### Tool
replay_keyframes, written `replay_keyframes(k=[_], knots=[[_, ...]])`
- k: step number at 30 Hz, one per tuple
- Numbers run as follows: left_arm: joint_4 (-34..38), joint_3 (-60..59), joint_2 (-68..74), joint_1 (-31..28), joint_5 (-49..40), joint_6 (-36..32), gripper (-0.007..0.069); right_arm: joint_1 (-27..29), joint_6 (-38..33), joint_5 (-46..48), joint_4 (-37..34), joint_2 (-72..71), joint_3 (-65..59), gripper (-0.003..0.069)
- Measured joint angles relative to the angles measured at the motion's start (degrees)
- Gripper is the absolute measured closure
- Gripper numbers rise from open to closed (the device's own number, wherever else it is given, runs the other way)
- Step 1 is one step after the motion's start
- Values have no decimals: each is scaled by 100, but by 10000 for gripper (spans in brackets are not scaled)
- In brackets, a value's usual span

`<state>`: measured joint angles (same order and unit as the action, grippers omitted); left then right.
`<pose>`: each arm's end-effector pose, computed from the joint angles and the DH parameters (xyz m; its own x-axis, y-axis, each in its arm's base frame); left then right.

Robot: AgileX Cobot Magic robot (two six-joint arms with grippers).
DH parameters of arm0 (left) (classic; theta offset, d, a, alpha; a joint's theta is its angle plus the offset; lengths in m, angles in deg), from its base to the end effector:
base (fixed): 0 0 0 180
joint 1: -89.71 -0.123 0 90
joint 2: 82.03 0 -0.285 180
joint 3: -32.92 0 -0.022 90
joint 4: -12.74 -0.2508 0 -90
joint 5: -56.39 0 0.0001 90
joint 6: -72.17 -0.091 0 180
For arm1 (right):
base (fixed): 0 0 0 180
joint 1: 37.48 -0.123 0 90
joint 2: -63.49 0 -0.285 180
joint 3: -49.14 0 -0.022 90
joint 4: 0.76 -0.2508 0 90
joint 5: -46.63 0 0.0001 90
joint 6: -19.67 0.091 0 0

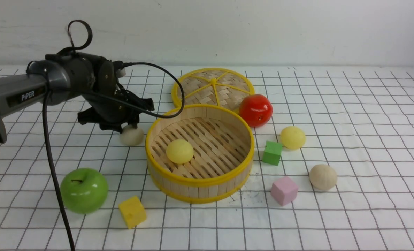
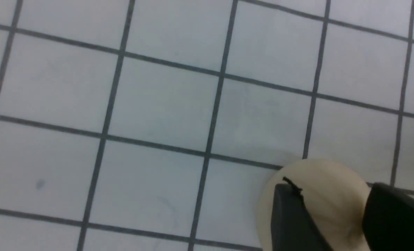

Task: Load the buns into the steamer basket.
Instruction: Use the left arm to grab a steamed stuffed bun, then use the left arm to put the steamed stuffed bun into the steamer

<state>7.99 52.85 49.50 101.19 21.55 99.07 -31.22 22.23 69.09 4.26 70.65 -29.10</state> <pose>0.4718 -0.0914 0.1888 -0.8186 -0.2320 -0.5255 -0.1594 0.9706 -0.1803 0.0514 -0.0087 0.1727 -0.3085 -0.0027 -0.9512 0.1295 0.9906 -0.0448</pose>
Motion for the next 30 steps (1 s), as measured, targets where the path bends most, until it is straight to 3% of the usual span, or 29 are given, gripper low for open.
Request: replay_keyframes(k=[6,7,9,22,30], knots=[[0,0,0,0,-140,0,512,0,0,0,0,0,0,418],[0,0,0,0,-168,0,580,0,0,0,0,0,0,418],[0,0,0,0,-206,0,630,0,0,0,0,0,0,418],[192,236,-760,0,-408,-5,637,0,0,0,0,0,0,418],[1829,289,-1142,285,-419,-1024,637,0,0,0,0,0,0,418]])
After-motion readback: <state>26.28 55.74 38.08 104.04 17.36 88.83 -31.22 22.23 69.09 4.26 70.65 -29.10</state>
